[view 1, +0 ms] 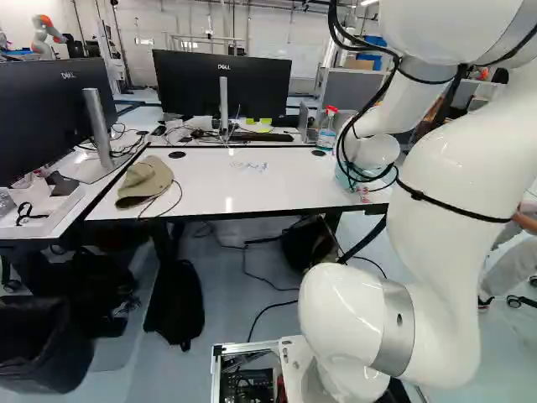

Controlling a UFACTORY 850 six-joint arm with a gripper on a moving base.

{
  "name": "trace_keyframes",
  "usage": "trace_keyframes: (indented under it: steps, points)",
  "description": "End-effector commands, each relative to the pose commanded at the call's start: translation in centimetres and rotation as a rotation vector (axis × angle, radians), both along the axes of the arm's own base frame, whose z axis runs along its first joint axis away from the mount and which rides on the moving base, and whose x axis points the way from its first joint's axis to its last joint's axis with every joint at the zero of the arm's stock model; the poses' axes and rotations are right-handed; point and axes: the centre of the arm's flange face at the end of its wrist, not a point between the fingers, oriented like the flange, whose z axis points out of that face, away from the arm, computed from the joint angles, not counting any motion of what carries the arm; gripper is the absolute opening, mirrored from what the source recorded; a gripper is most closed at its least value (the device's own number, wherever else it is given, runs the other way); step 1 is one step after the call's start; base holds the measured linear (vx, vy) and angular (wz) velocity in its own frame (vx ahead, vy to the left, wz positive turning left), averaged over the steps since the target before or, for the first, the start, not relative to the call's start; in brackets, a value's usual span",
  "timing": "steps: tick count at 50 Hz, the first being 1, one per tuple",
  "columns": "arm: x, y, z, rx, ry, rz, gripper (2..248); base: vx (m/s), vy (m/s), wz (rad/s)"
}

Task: Clean the table with the green towel

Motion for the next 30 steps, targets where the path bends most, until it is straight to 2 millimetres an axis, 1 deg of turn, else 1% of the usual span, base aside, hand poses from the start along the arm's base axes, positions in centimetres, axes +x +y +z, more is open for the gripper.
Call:
trace_keyframes:
  steps: [16,30]
  points:
    - [-0.4,0.2,1.7,-0.012,-0.023,0.000,53,0.000,0.000,0.000]
    - [-1.2,0.6,2.3,0.026,0.052,0.000,53,0.000,0.000,0.000]
